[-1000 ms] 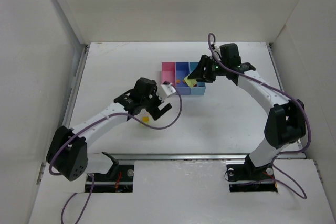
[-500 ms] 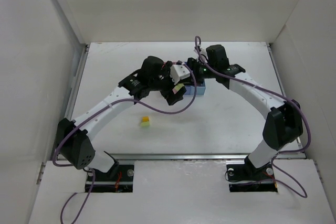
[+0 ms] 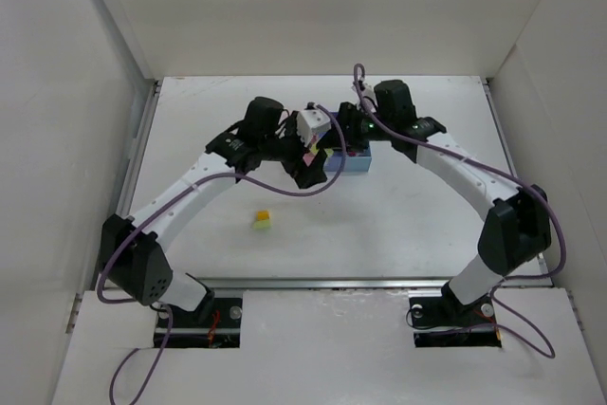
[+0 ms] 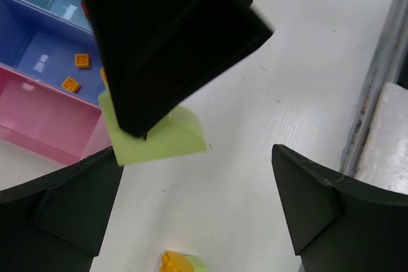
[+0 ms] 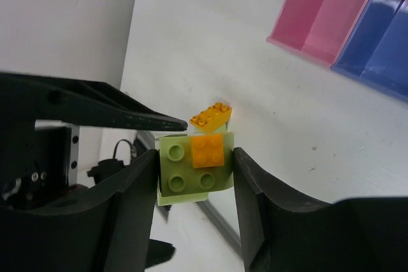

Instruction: Sort the legos into containers by color

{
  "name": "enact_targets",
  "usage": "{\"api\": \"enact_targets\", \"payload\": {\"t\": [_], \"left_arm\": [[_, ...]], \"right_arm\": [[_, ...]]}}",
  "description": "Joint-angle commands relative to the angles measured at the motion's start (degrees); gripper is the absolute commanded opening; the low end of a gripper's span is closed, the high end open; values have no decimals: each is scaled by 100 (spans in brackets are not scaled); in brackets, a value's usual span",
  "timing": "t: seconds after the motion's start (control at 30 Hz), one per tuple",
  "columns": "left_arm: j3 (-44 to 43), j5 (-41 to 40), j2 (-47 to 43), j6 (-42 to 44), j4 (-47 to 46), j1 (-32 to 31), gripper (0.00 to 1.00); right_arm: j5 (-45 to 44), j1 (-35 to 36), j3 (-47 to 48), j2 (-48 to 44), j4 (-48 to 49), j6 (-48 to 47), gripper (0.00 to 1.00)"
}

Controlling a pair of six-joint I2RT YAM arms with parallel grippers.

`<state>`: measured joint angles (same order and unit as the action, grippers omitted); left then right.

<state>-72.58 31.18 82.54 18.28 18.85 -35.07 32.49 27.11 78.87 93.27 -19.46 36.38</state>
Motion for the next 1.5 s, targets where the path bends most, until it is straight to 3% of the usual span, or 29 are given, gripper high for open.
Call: {"api": "enact_targets", "payload": {"t": [0.0, 0.13, 0.17, 0.37, 0.5, 0.63, 0.8, 1.3, 1.47], "left_arm": [[-64, 1203, -475, -203, 241, 456, 98], [172, 2522, -616, 184, 462, 931, 100], [252, 2881, -677, 184, 131, 993, 100], [412, 3622, -521, -1649, -1594, 993, 91], [279, 4019, -388, -2030, -1982, 993, 74], [279, 4002, -388, -1970, -1982, 1221, 72], [-273, 3658, -151, -847, -920, 1327, 74], [-863, 4387, 341, -53, 268, 1327, 69], [-916, 4809, 341, 17, 321, 1327, 73]], "right_arm": [[-243, 22, -20, -652, 566, -587, 0], [64, 22, -126, -1074, 1075, -1316, 0], [125, 22, -48, -1127, 1076, -1579, 0], [565, 22, 199, -1180, 1147, -2020, 0], [565, 22, 199, -1232, 1147, -2152, 0], [872, 22, 199, -1233, 1147, -2388, 0], [1347, 136, 85, -1382, 1147, -2750, 0], [1611, 488, -39, -1329, 1094, -3111, 0], [1611, 540, 14, -1268, 1041, -3111, 0]]}}
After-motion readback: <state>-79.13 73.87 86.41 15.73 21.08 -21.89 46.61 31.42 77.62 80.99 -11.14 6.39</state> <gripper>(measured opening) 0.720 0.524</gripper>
